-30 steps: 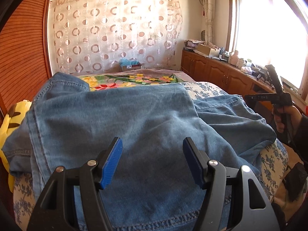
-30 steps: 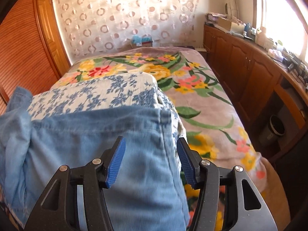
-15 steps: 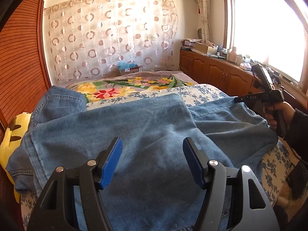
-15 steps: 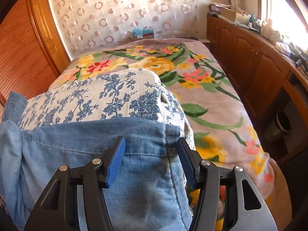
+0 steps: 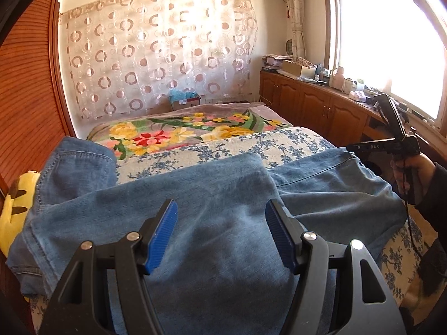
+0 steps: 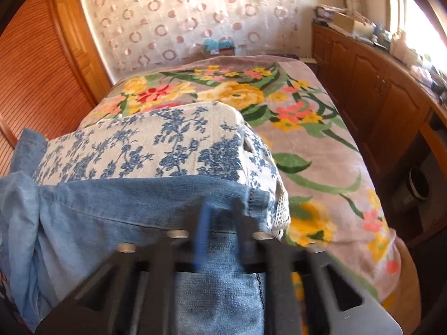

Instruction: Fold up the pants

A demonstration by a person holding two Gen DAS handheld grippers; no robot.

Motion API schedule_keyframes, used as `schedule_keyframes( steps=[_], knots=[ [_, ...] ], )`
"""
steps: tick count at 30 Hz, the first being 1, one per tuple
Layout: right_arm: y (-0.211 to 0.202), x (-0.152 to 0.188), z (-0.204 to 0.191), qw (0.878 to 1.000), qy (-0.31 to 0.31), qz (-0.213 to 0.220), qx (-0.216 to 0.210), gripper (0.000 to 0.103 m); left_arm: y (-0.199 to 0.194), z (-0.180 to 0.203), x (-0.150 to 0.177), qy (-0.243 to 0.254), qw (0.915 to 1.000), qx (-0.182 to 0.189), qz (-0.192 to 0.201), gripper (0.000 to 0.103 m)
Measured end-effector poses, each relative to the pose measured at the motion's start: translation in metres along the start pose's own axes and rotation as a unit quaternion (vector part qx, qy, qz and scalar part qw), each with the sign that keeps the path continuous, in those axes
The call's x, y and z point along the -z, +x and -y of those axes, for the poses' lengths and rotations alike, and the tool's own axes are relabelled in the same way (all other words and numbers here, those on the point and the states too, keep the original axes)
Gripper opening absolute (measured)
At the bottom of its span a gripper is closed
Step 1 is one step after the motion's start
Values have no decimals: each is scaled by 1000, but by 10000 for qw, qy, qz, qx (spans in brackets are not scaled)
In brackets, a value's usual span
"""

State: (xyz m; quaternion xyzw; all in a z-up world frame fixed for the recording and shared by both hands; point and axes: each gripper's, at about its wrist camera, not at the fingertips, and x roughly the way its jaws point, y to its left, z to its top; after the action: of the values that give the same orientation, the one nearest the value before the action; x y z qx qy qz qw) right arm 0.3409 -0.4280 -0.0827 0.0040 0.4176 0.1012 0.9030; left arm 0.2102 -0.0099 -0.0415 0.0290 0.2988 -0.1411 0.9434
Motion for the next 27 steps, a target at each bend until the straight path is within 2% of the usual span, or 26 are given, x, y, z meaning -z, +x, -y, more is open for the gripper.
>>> schedule_keyframes(
  steps=[5, 9, 10, 12, 14, 18, 22, 23, 24, 26, 27],
  knots=[
    [-9, -15, -2, 9992, -197, 323, 116, 0, 9, 0, 0, -61, 9999, 88, -129, 66],
    [-6, -20, 2, 9993, -223, 272, 127, 4, 12, 1, 1, -121, 9995, 223, -177, 66],
    [-4, -20, 2, 9994, -240, 213, 118, 8, 12, 2, 1, -127, 9994, 267, -188, 66],
    [0, -15, 3, 9993, -256, 120, 227, 43, 13, 3, 2, -100, 9993, 276, -210, 66],
    [5, -9, 7, 9997, -206, 19, 92, 46, 16, 5, 3, -74, 9993, 257, -254, 66],
    [15, 2, 17, 9998, -35, -151, 109, 52, 20, 6, 5, -58, 9990, 281, -334, 66],
    [23, 9, 27, 9992, 231, -333, -55, 52, 20, 9, 6, -30, 9990, 272, -356, 66],
    [22, 9, 27, 9991, 249, -323, -82, 49, 20, 9, 6, -24, 9990, 265, -357, 66],
    [19, 10, 26, 9993, 244, -284, -92, 33, 20, 9, 6, -20, 9990, 253, -356, 66],
    [10, 8, 24, 9998, 150, -105, 68, 18, 19, 8, 5, -15, 9991, 223, -348, 66],
    [5, 6, 22, 9999, 96, -21, 85, 15, 19, 8, 5, -15, 9992, 223, -343, 66]
  ],
)
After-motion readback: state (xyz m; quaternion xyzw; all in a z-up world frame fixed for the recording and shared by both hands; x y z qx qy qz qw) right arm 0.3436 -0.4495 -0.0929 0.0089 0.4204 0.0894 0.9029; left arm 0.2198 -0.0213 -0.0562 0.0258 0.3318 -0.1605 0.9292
